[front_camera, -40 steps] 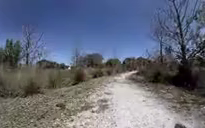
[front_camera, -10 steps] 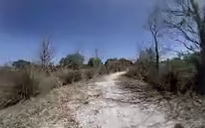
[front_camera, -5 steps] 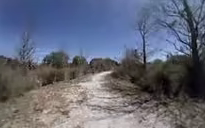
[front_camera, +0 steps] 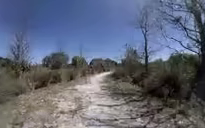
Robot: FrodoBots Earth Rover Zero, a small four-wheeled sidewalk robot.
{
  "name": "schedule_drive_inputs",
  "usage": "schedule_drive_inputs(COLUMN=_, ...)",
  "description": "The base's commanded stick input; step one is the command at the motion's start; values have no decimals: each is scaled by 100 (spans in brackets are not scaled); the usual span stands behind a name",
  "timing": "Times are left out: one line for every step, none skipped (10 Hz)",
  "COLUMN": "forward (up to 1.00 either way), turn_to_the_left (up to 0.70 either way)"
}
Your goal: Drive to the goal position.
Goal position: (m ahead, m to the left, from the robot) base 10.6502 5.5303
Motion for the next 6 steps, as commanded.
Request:
schedule_drive_inputs(forward=70, turn_to_the_left=0)
schedule_drive_inputs(forward=70, turn_to_the_left=0)
schedule_drive_inputs(forward=70, turn_to_the_left=0)
schedule_drive_inputs(forward=70, turn_to_the_left=0)
schedule_drive_inputs(forward=70, turn_to_the_left=0)
schedule_drive_inputs(forward=70, turn_to_the_left=0)
